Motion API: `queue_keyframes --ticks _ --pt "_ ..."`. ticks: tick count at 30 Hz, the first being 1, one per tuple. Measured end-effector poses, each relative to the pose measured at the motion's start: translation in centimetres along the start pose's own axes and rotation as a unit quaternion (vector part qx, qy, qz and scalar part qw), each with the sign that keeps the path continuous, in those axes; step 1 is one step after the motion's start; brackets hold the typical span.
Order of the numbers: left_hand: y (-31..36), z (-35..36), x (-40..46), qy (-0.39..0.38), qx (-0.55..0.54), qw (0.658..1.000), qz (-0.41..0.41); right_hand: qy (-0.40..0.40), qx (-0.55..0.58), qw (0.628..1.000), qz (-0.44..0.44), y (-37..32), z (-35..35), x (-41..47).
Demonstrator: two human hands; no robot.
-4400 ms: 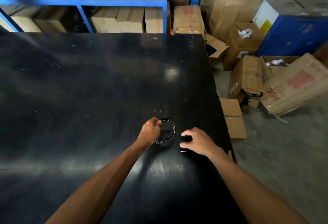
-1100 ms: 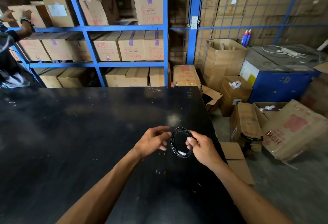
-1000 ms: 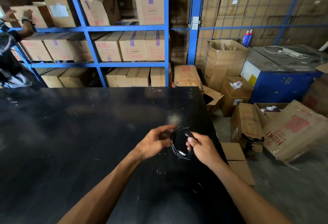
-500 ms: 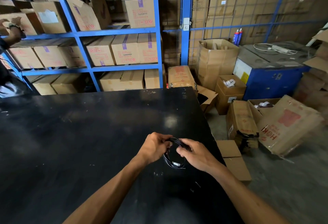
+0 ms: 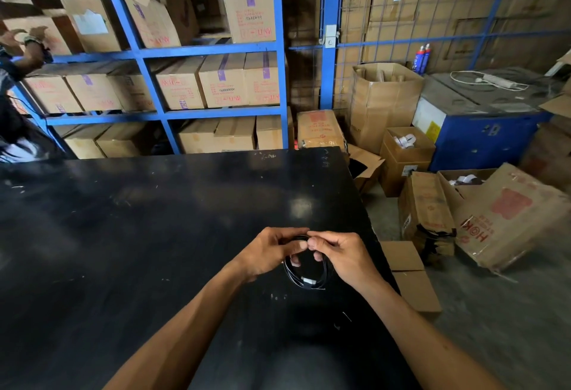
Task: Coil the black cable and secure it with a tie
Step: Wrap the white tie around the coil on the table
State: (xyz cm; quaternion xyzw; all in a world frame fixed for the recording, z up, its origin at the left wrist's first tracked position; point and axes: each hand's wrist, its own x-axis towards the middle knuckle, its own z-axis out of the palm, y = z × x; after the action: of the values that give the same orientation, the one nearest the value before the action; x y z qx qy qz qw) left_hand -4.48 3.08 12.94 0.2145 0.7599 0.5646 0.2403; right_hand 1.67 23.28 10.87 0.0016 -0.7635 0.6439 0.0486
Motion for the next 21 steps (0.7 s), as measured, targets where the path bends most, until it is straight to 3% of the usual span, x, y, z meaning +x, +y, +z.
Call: queue_keyframes --ticks 3,6,10,16,21 --pt "-0.2 -0.9 0.0 -0.008 0.075 0.997 0.002 -0.047 -0.030 0.998 0.019 0.7 -0.2 0.2" --pt "-0.4 -0.7 0.0 -0.030 0.194 0.980 -0.020 -0.028 -0.048 0.997 0.062 1.5 0.0 0.6" --pt "-1.4 0.4 0.4 -0.061 0.297 0.950 -0.079 -0.037 -0.204 0.978 0.032 2.6 0.6 0.9" --pt "-4.1 2.5 1.1 -0.026 0.288 0.952 -0.099 -0.056 -0.223 0.971 0.070 4.5 0.7 0.4" --pt "-7.9 3.4 0.8 -0.003 0.283 0.948 -0.149 -0.067 -0.222 0.953 0.196 7.9 -2.5 -0.4"
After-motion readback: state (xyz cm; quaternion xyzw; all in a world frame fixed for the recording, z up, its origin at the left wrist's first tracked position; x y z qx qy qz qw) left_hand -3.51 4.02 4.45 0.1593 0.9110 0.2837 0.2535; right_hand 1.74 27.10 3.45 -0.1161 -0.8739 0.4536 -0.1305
